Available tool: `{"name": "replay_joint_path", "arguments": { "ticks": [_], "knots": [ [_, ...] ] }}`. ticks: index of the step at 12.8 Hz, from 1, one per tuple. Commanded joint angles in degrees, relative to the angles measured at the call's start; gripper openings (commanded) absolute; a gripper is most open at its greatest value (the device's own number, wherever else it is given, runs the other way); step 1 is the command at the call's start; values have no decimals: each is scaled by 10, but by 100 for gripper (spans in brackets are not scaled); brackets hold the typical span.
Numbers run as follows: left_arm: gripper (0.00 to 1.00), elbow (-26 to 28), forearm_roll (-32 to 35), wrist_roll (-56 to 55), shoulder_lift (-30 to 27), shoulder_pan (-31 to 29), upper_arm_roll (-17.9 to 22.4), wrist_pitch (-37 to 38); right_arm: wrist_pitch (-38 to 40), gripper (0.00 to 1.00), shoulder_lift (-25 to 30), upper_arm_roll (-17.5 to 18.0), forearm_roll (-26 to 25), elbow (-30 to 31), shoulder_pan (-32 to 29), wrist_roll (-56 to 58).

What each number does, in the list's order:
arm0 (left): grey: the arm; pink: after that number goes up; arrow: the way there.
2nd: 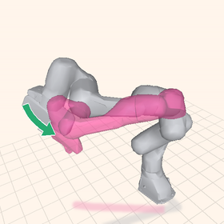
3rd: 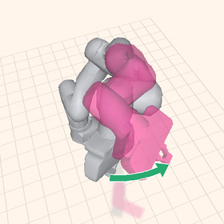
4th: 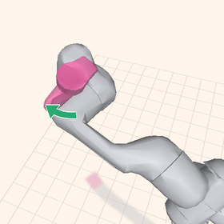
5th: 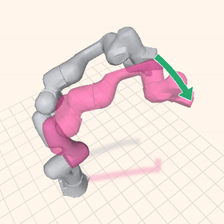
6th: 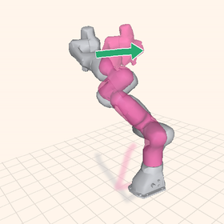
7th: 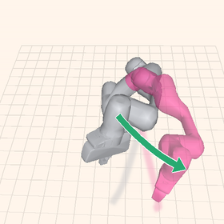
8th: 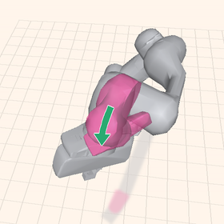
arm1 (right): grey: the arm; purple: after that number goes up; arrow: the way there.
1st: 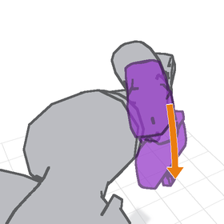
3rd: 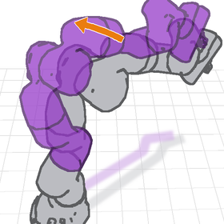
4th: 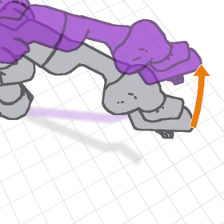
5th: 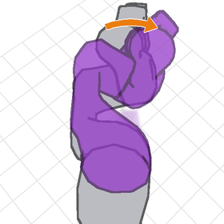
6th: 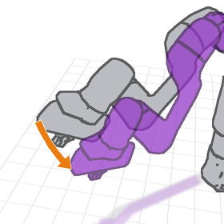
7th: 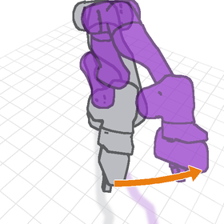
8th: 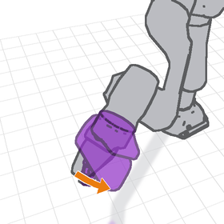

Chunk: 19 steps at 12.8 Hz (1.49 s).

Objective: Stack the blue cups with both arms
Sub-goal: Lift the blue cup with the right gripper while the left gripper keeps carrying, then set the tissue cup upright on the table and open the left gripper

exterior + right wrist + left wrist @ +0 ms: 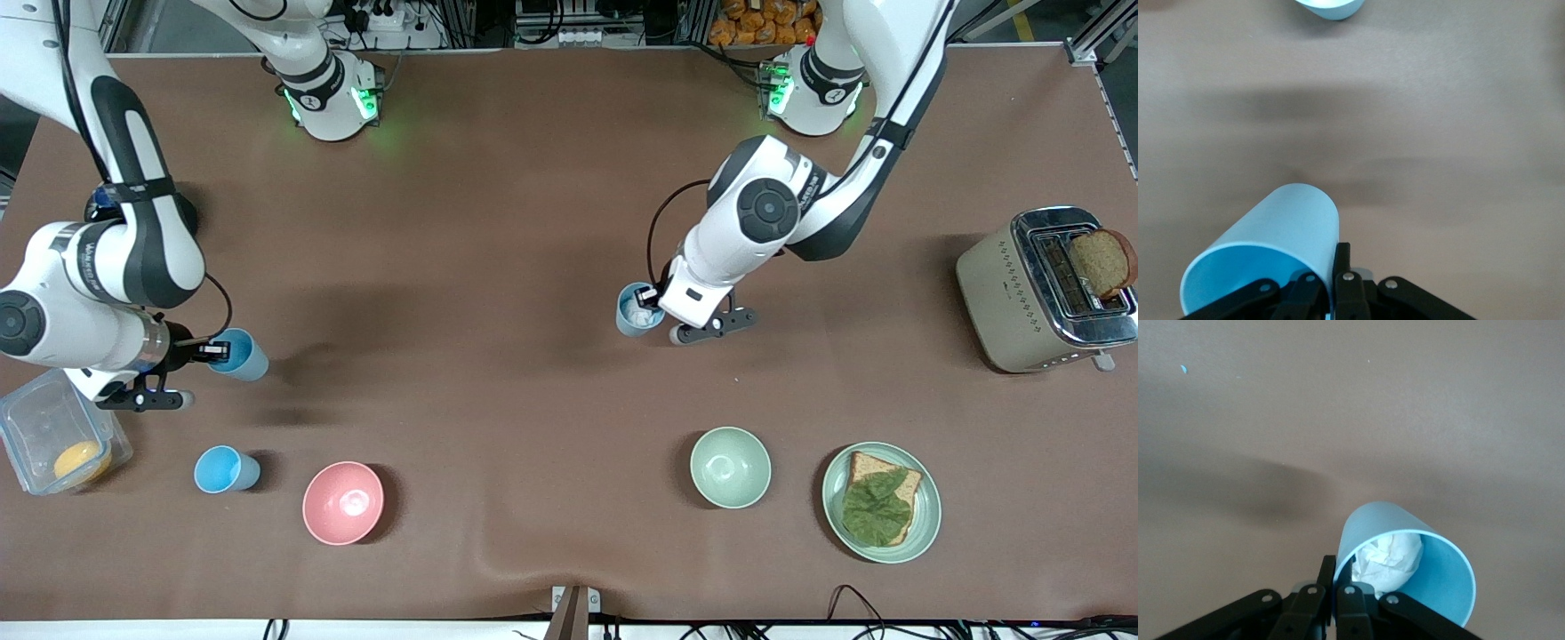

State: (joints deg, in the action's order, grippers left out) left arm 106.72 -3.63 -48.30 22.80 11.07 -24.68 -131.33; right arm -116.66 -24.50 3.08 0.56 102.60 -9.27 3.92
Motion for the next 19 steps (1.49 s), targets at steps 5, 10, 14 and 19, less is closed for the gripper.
{"name": "replay_joint_path", "arguments": {
  "ticks": [5,10,14,19],
  "knots": [
    [0,-5,32,-63,25,36,2,-38,156,0,6,10,108,-102,-12,12],
    [0,-6,91,-123,49,54,1,-62,405,0,30,11,114,-183,3,19],
    [0,-5,92,-154,66,70,2,-93,427,0,38,12,119,-184,10,15],
    [0,-6,92,-168,90,84,3,-116,426,0,38,11,138,-184,22,6]
  ]
}}
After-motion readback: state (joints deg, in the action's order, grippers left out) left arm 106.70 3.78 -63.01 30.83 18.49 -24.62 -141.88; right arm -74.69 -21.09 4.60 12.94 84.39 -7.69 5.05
